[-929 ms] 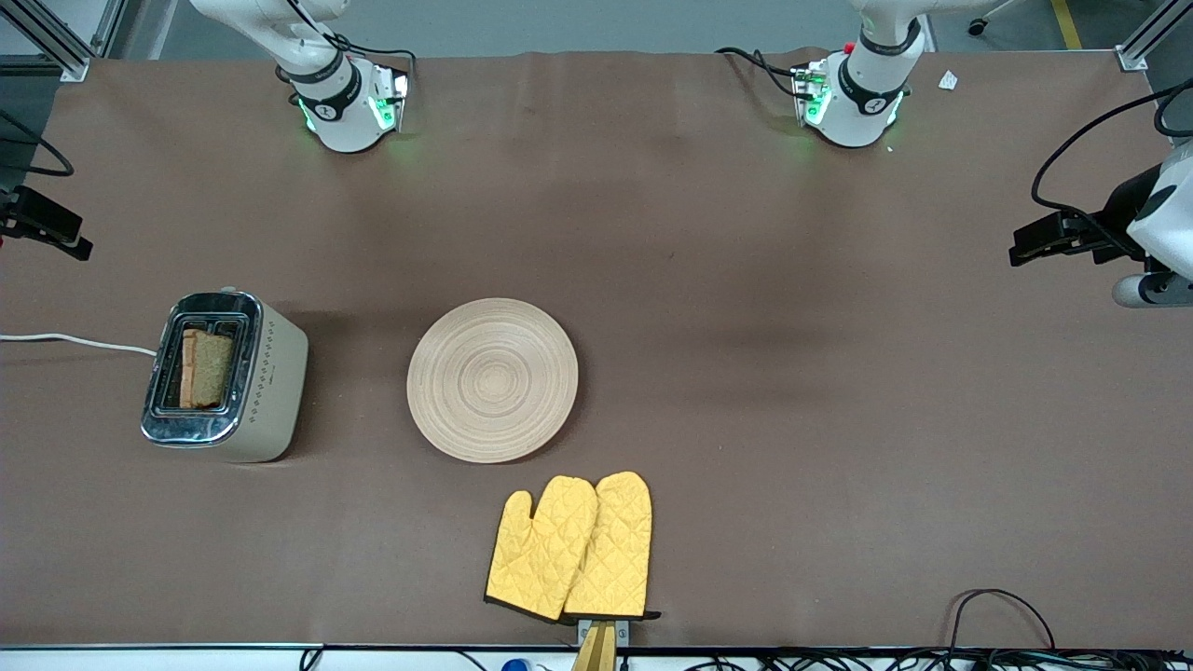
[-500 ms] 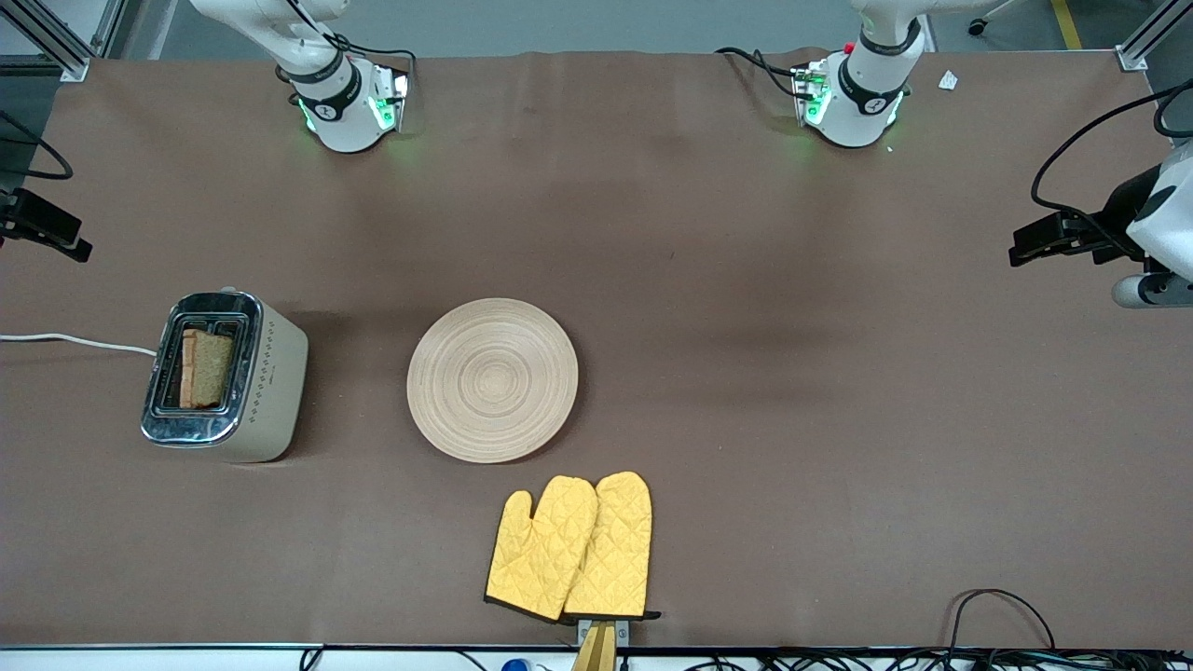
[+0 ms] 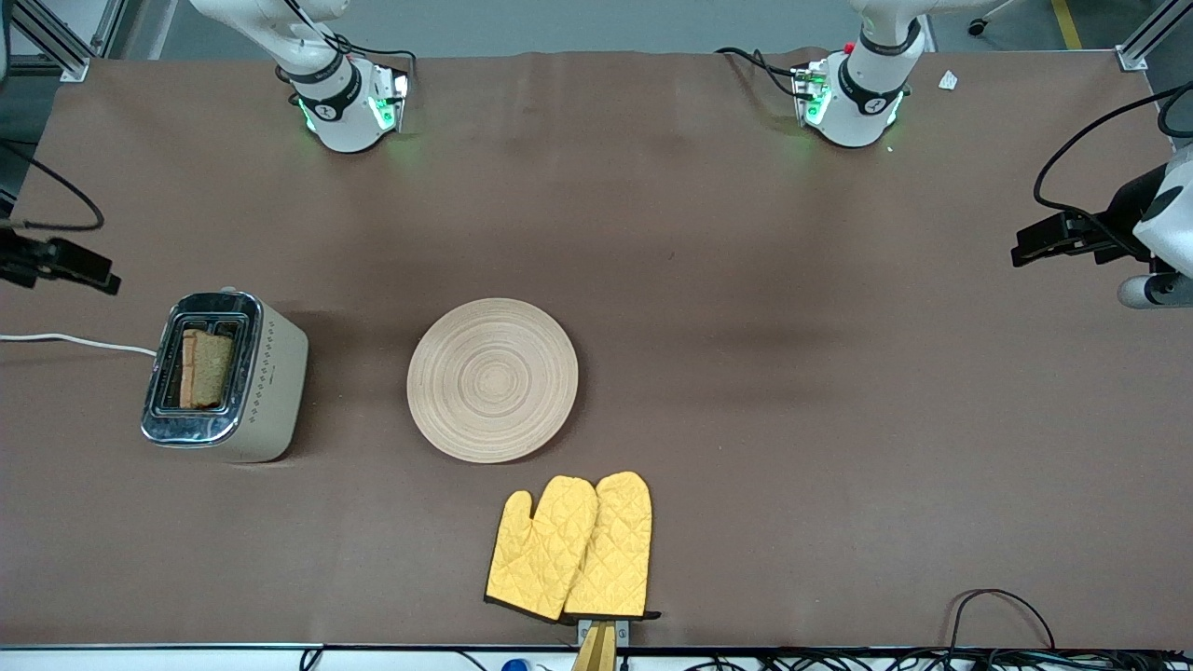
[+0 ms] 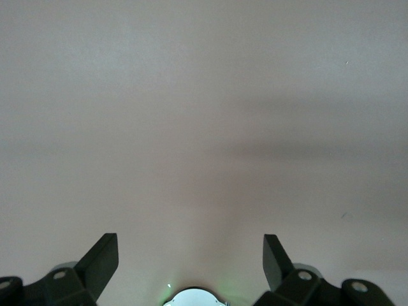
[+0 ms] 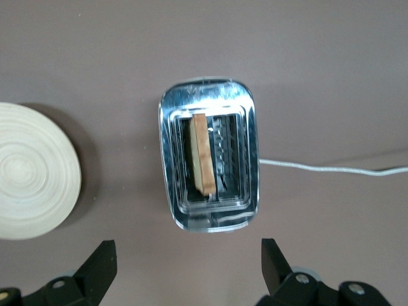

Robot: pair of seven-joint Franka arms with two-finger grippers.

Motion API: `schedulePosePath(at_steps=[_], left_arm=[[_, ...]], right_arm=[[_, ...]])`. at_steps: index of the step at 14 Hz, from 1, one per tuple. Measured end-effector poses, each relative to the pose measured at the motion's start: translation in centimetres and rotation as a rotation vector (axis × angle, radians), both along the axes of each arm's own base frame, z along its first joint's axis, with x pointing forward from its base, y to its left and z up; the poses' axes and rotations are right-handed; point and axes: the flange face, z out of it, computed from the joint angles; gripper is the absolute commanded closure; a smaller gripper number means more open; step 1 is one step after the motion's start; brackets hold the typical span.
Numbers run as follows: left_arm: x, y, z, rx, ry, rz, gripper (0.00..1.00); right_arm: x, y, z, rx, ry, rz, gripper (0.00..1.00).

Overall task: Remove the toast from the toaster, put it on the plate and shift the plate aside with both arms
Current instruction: 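Reach the right gripper down to the toaster and grasp the toast slice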

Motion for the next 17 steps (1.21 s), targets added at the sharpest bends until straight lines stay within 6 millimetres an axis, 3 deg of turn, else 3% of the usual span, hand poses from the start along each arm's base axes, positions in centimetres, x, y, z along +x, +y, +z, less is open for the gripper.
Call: schedulePosePath(at_steps=[2, 4, 6, 9, 11, 14, 17], left_arm=[[0.0, -0.2, 0.0, -0.006, 0.002, -0.003, 0.0], [0.0, -0.5, -0.1, -0.01, 0.005, -0.007, 0.0], [0.0, -0.7, -0.3, -0.01, 0.011, -0.011, 0.0], [0.1, -1.0, -0.8, -0.011, 0.019, -0.017, 0.0], [0.1, -1.2, -0.8, -0.011, 0.02, -0.019, 0.0], [0.1, -1.3, -0.8, -0.012, 0.02, -0.022, 0.0], [0.1, -1.5, -0.8, -0.027, 0.021, -0.023, 0.0]], right_arm=[[3.1, 0.8, -4.5, -0.003, -0.023, 0.017, 0.0], [5.0, 0.1, -9.6, -0.002, 0.021, 0.009, 0.0], [5.2, -2.3, -12.6, 0.013, 0.077, 0.015, 0.0], [4.3, -6.5, -15.7, 0.127, 0.13, 0.002, 0.0], [3.8, -7.2, -17.0, 0.16, 0.173, -0.009, 0.01], [3.3, -6.0, -19.0, 0.174, 0.22, 0.003, 0.13], [2.9, -5.7, -20.7, 0.183, 0.251, 0.003, 0.53]])
